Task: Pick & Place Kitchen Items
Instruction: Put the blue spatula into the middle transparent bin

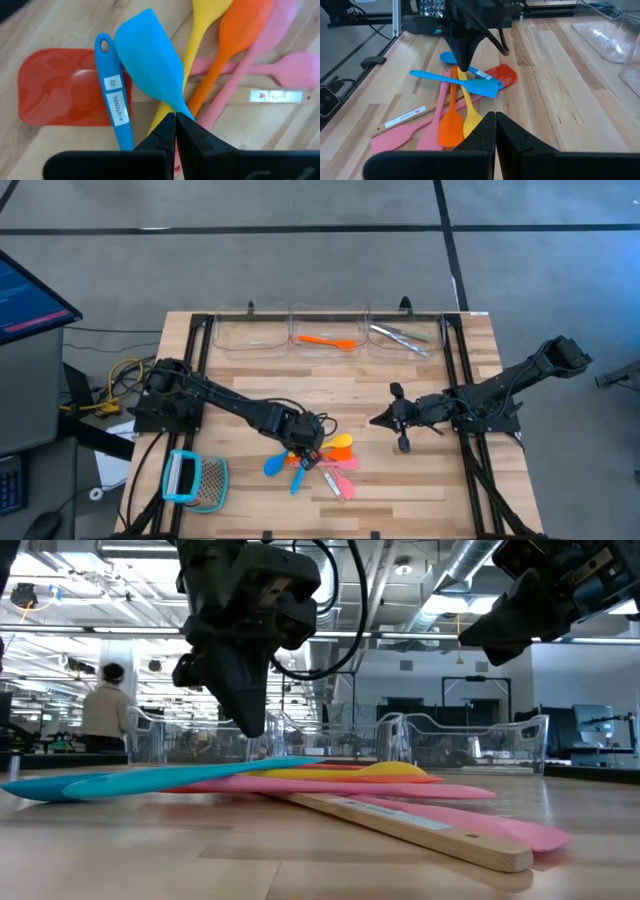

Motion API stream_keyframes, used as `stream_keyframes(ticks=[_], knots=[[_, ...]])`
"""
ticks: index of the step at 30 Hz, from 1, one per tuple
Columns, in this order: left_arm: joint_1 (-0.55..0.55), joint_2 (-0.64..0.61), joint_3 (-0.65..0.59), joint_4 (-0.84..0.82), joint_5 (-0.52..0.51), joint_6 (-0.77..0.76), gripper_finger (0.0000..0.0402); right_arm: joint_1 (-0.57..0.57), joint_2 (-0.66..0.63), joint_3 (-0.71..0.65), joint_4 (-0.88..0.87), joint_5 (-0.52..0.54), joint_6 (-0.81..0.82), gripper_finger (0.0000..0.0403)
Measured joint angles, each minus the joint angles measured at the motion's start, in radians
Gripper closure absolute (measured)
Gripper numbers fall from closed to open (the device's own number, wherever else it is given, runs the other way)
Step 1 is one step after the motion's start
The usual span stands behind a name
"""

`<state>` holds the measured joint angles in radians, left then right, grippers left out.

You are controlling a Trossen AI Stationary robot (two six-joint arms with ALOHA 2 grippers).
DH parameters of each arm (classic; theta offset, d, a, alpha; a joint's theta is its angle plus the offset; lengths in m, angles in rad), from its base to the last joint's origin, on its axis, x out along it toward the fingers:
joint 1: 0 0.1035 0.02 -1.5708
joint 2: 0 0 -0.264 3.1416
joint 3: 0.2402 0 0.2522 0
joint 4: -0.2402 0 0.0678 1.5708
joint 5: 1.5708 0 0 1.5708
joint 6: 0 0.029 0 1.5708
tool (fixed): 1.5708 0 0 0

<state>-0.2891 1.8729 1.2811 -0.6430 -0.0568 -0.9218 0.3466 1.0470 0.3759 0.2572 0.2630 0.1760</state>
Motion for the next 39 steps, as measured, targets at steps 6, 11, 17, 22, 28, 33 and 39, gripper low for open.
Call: stream_keyframes(ticks=[6,11,17,22,28,33,39], knots=[[0.000,0.000,-0.001,0.010,-0.001,0.009,0.0379,0.000,0.000,0.000,-0.018,0.000,-0.002,0.0401],[0.000,0.000,-0.001,0.015,-0.005,0.024,0.0329,0.000,0.000,0.000,-0.018,0.000,-0.002,0.0401],[-0.001,0.035,-0.001,0.029,-0.007,-0.024,0.0262,0.000,0.000,0.000,-0.018,0.000,-0.002,0.0401],[-0.001,0.090,-0.001,0.050,-0.007,-0.067,0.0235,0.000,0.000,0.000,-0.019,0.000,-0.002,0.0401],[-0.001,0.097,0.000,0.055,-0.014,-0.070,0.0237,0.000,0.000,0.000,-0.019,0.000,-0.002,0.0401],[-0.001,0.097,-0.001,0.056,-0.015,-0.071,0.0251,0.000,0.000,0.000,-0.019,0.000,-0.002,0.0401],[-0.001,0.097,-0.001,0.081,-0.012,-0.070,0.0283,0.000,0.000,0.000,-0.019,0.000,-0.002,0.0401]])
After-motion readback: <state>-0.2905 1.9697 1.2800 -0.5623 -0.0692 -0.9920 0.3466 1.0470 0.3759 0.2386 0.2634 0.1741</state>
